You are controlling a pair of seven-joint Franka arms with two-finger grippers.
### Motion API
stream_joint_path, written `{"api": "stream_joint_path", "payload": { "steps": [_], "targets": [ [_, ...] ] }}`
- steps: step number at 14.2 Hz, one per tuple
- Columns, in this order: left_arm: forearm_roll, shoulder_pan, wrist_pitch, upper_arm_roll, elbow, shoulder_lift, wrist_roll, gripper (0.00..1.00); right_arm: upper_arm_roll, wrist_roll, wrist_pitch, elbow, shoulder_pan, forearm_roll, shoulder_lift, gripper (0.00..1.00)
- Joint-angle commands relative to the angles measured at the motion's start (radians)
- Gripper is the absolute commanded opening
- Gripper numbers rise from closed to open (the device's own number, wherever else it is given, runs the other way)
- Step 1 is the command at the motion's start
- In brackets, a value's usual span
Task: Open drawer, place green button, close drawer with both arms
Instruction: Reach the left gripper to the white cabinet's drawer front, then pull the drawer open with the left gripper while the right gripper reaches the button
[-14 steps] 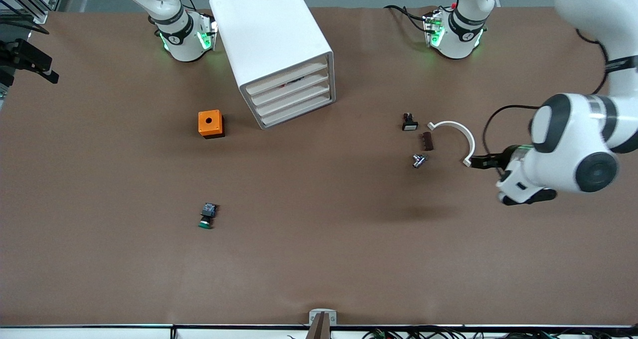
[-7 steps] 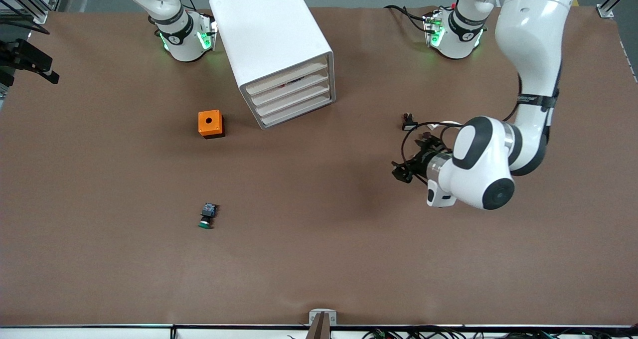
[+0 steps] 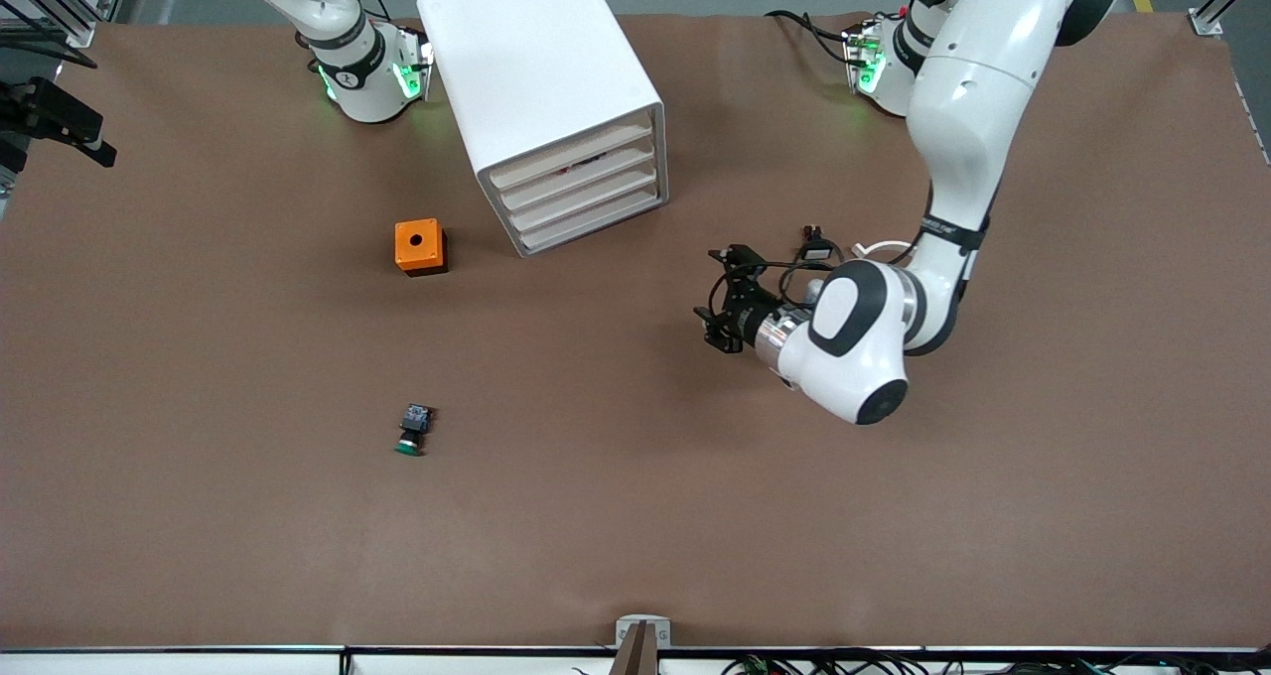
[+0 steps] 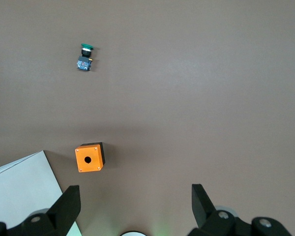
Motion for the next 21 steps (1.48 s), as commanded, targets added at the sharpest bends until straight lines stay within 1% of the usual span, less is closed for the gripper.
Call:
{"api": "stream_joint_path", "payload": {
  "steps": [1,2,5,6,7,8,9,12,14,15,16,18,19,21],
  "targets": [
    [-0.033,-0.001,-0.023,-0.051,0.036,0.077,-0.153,1.00,0.012,-0.008,0.003,-0.001,-0.027,-0.011,-0.014,1.00],
    [-0.037,-0.001,-0.025,-0.074,0.035,0.089,-0.190,1.00,0.012,-0.001,0.005,0.005,-0.038,-0.012,-0.008,1.00],
    [-0.053,-0.002,-0.028,-0.143,0.029,0.138,-0.292,1.00,0.012,-0.002,0.006,0.031,-0.050,-0.020,0.090,1.00],
    [-0.053,-0.004,-0.028,-0.156,0.029,0.155,-0.317,1.00,0.014,-0.002,0.023,0.042,-0.047,-0.032,0.110,1.00],
    [-0.054,-0.017,-0.028,-0.161,0.029,0.170,-0.336,1.00,0.014,-0.002,0.072,0.042,-0.041,-0.038,0.157,1.00],
    [-0.059,-0.033,-0.028,-0.161,0.029,0.180,-0.346,0.99,0.014,-0.008,0.090,0.049,-0.041,-0.038,0.205,1.00],
    [-0.066,-0.048,-0.032,-0.161,0.027,0.181,-0.349,0.99,0.014,-0.010,0.095,0.060,-0.041,-0.040,0.222,1.00],
    [-0.102,-0.085,-0.063,-0.161,0.024,0.206,-0.350,0.85,0.016,-0.005,0.146,0.085,-0.039,-0.038,0.371,1.00],
    [-0.111,-0.108,-0.067,-0.161,0.019,0.209,-0.351,0.76,0.019,0.008,0.244,0.080,-0.024,-0.026,0.421,1.00],
    [-0.112,-0.120,-0.067,-0.161,0.018,0.210,-0.351,0.72,0.020,0.046,0.279,0.083,0.005,-0.023,0.454,1.00],
    [-0.112,-0.126,-0.067,-0.161,0.018,0.217,-0.351,0.68,0.020,0.135,0.322,0.083,0.028,-0.011,0.481,1.00],
    [-0.114,-0.143,-0.067,-0.161,0.018,0.223,-0.351,0.57,0.020,0.264,0.397,0.077,0.071,0.044,0.533,1.00],
    [-0.114,-0.149,-0.067,-0.161,0.018,0.224,-0.351,0.49,0.020,0.300,0.432,0.076,0.077,0.079,0.562,1.00],
    [-0.128,-0.162,-0.067,-0.161,0.010,0.224,-0.350,0.36,0.020,0.306,0.520,0.066,0.109,0.130,0.615,1.00]
  ]
}}
